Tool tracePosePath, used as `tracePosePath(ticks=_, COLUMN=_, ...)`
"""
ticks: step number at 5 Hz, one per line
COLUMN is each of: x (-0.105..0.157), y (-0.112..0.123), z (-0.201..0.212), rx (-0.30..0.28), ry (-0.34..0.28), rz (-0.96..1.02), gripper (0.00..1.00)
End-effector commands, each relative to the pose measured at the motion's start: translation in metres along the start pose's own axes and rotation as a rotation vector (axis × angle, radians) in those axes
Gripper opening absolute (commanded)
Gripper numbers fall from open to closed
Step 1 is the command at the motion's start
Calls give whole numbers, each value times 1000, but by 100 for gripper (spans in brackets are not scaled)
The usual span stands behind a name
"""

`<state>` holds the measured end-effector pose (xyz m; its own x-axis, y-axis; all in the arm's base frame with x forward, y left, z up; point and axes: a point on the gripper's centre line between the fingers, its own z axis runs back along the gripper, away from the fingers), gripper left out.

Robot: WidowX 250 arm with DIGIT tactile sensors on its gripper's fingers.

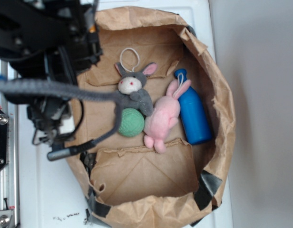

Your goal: Grab the green ball.

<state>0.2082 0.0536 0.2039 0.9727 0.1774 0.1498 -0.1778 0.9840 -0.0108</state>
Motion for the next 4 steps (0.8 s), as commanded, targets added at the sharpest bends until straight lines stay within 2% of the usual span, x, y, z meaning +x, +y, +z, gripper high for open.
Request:
tracePosePath(ticks=1, x=34, y=1, z=-46, rx=138, ry=10, rz=64, gripper=100)
tracePosePath(ticks=2, x=45, y=8, z=-62, rx=150, ry=2, rz=96, gripper=100)
tracePosePath(ticks=4, x=28, y=3, z=-97, rx=146, ry=-149, rz=45, gripper=100)
